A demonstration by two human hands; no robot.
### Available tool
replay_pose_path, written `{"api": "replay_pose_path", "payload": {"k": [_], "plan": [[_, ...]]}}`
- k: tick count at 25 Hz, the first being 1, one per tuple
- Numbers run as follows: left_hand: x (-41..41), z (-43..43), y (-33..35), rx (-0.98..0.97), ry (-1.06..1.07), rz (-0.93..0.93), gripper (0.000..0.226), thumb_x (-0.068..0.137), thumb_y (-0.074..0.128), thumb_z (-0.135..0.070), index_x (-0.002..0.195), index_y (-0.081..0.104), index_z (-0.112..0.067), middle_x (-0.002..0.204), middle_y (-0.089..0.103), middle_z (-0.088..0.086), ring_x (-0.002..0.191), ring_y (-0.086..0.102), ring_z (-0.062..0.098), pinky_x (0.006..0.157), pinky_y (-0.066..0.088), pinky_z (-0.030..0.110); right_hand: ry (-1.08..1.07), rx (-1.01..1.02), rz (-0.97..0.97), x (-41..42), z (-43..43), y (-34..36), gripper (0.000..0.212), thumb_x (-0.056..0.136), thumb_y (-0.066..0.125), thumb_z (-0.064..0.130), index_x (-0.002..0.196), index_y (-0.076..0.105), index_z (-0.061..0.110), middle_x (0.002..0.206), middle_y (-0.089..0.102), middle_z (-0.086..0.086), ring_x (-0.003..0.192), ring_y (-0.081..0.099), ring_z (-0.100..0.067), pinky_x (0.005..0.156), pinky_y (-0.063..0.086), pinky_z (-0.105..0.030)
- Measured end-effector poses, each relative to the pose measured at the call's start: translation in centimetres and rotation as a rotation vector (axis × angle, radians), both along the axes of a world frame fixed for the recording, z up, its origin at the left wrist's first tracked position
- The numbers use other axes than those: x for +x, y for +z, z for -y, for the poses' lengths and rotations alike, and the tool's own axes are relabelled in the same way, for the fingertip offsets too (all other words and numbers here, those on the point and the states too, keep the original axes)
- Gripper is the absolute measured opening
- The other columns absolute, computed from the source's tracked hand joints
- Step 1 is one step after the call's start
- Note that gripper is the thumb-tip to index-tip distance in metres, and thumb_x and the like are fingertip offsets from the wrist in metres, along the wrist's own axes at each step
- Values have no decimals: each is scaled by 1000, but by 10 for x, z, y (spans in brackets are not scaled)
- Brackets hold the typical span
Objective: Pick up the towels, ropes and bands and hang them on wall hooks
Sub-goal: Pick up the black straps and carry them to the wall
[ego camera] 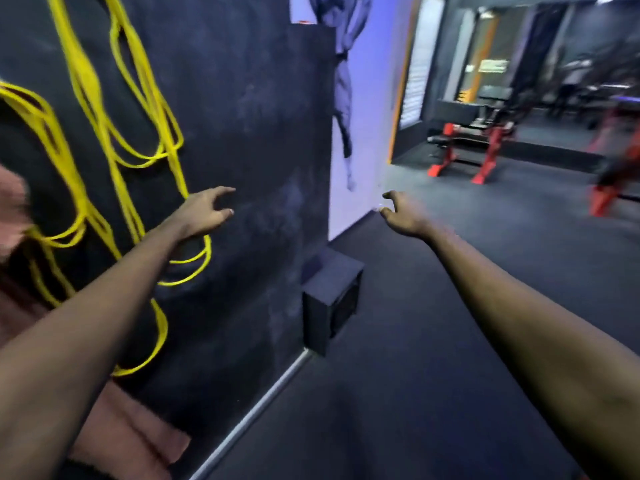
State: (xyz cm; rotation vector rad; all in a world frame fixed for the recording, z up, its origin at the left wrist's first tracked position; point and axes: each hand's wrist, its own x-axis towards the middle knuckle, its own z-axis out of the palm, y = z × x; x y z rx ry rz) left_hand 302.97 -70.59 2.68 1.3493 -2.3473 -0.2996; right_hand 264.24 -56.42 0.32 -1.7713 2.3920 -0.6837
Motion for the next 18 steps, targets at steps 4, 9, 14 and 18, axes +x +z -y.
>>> {"api": "replay_pose_path", "payload": {"k": [4, 9, 14, 18], "plan": [[-75, 35, -26, 94, -138, 17, 53, 91, 63, -22, 143, 49, -23, 139, 56, 15, 123, 56, 31, 106, 37, 32, -271, 92, 11, -87, -60, -11, 52, 99, 50, 23, 144, 41, -2, 149, 44, -20, 137, 42, -33, 110, 34, -35], [-174, 57, -52, 147, -355, 26, 53, 91, 63, -21, 143, 49, -24, 144, 52, 10, 135, 46, 26, 114, 31, 35, -524, 149, 79, -150, -140, -36, 54, 100, 48, 30, 144, 42, 0, 150, 44, -17, 138, 43, -33, 111, 34, -36], [-313, 42, -77, 202, -566, 40, 51, 91, 62, -20, 141, 51, -23, 138, 58, 7, 129, 53, 23, 109, 35, 33, -759, 194, 141, -216, -222, -69, 54, 100, 49, 32, 143, 44, 1, 148, 46, -18, 136, 45, -33, 110, 36, -36], [-432, 26, -99, 214, -697, 55, 51, 91, 65, -17, 140, 52, -18, 137, 58, 11, 127, 55, 24, 107, 36, 33, -914, 200, 175, -280, -277, -87, 52, 100, 49, 31, 142, 45, 1, 147, 47, -19, 136, 45, -33, 109, 36, -35]]}}
